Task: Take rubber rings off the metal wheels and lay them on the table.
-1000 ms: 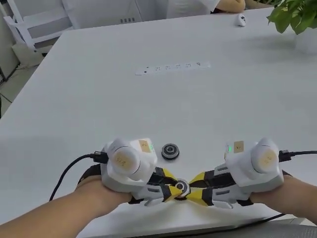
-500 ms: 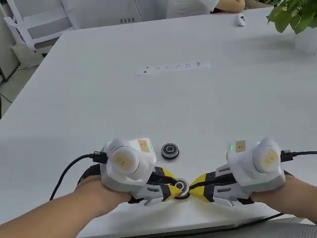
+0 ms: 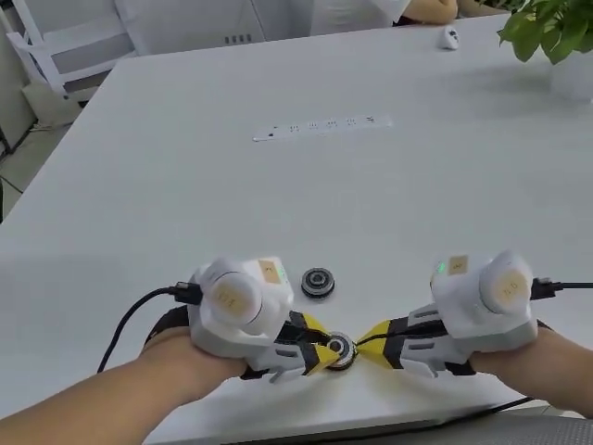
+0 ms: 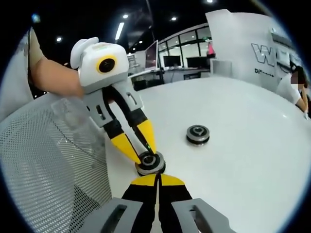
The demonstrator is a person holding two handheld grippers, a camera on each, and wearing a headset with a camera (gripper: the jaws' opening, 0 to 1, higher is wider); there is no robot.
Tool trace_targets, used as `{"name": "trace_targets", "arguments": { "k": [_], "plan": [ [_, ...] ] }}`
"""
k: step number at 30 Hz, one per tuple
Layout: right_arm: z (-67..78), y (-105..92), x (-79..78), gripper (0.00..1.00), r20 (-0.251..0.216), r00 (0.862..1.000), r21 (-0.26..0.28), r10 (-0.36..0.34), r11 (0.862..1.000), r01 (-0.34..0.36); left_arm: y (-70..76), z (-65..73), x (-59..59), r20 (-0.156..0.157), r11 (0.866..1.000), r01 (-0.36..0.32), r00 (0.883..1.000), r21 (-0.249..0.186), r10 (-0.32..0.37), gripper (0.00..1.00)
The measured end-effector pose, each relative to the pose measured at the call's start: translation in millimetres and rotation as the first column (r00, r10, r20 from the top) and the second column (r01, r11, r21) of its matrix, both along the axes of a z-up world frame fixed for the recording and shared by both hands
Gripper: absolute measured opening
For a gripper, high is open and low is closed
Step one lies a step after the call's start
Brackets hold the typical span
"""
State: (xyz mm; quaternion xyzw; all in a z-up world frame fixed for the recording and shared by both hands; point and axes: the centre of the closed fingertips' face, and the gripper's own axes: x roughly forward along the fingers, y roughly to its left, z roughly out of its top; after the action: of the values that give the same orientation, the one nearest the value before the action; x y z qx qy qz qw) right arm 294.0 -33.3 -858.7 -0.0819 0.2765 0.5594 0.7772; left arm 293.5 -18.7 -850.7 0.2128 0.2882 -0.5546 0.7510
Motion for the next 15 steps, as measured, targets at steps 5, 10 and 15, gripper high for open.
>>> {"name": "trace_targets", "arguments": {
  "k": [5, 10, 15],
  "plan": [
    [2.6, 0.4, 0.2, 0.00, -0.040, 0.999, 0.035, -0.031, 0.999, 0.033, 0.2, -0.4, 0.5, 0.003, 1.000, 0.002, 1.000, 0.003, -0.002, 0.11],
    [5.6, 2.3, 1.3, 0.00, -0.070, 0.996, 0.061, -0.053, 0.996, 0.058, 0.1, -0.4, 0.9, 0.005, 1.000, -0.008, 1.000, 0.008, 0.008, 0.11],
    [7.5, 4.5, 0.7, 0.00, -0.085, 0.995, 0.073, -0.056, 0.995, 0.063, 0.4, -0.7, 1.1, 0.006, 1.000, -0.016, 1.000, 0.013, 0.016, 0.11]
  ]
}}
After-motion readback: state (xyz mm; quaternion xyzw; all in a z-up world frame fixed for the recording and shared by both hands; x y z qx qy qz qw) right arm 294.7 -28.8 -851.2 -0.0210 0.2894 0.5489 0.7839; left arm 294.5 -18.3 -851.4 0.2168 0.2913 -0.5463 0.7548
